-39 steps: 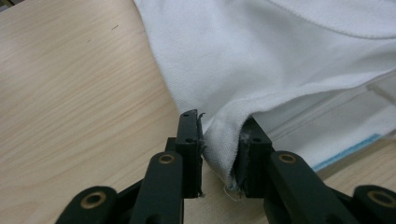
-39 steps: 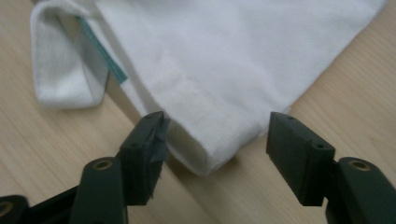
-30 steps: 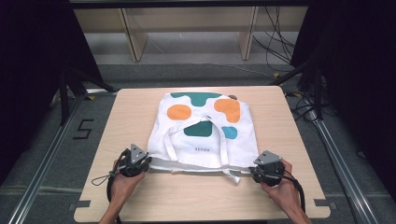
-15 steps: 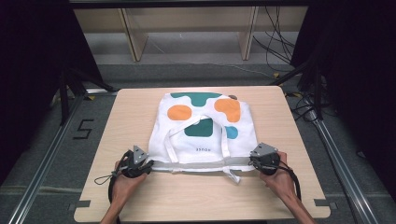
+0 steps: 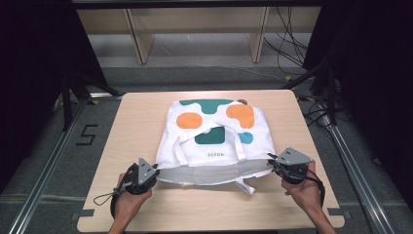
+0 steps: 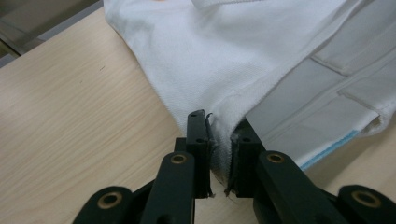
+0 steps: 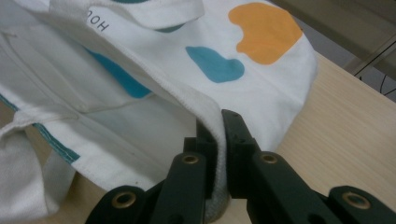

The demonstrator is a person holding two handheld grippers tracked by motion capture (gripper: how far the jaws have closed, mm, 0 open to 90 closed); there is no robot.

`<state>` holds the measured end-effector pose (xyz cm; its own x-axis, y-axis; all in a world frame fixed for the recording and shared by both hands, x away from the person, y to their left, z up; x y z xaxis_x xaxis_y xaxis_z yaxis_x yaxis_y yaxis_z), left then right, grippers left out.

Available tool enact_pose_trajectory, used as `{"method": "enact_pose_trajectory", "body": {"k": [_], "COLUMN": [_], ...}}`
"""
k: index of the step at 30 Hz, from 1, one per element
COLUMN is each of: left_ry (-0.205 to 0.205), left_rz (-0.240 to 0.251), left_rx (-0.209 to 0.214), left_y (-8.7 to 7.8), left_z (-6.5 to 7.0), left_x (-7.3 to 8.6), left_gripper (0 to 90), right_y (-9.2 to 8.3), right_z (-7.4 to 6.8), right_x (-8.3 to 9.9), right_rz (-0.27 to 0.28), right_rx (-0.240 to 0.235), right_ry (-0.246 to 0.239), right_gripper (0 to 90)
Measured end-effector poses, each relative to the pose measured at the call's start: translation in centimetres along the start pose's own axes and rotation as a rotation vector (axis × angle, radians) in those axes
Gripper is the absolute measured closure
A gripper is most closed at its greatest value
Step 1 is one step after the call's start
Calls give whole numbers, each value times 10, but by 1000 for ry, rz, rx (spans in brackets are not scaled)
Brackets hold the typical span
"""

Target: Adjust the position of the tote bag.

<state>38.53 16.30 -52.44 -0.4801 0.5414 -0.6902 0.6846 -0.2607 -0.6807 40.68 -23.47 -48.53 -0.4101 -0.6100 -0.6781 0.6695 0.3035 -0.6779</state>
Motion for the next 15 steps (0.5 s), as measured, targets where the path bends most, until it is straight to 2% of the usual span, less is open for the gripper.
{"method": "enact_pose_trajectory", "body": {"k": [2,3,4,8,9,11,12,13,15], "left_ry": [-13,-2,-19,-17,-39,-28,-29,-29,-23], "left_rz": [21,28,40,80,104,111,126,131,150], "left_rx": [16,14,29,28,37,33,32,36,44], "left_y": [-7,-12,-15,-24,-28,-30,-36,-39,-45], "left_z": [5,5,8,8,9,7,7,8,8], "left_x": [-3,-4,-5,-12,-17,-19,-23,-26,-32], "left_gripper": [807,806,806,806,807,808,810,811,812], "right_y": [-5,-7,-9,-13,-17,-20,-23,-24,-28], "right_z": [1,2,3,7,8,9,10,13,13], "right_x": [1,1,2,-1,-2,-4,-5,-7,-8], "right_rz": [14,17,26,55,61,72,78,97,113], "right_rx": [-5,-6,-13,-18,-15,-16,-19,-11,-5], "right_ry": [9,15,29,54,62,73,74,51,53], "right_gripper": [873,873,873,875,876,876,877,877,878]}}
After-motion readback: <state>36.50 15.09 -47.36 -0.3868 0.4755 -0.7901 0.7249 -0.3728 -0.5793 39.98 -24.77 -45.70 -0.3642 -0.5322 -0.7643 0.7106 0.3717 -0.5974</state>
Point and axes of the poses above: each handheld gripper's, and its own axes: y roughly forward along the jaws, x roughly out of its underside, z roughly to its right, the point moved 7 cm from there along y, roughly forward along the jaws, and after that the axes turned 10 degrees about -z, right-handed, at the moved point
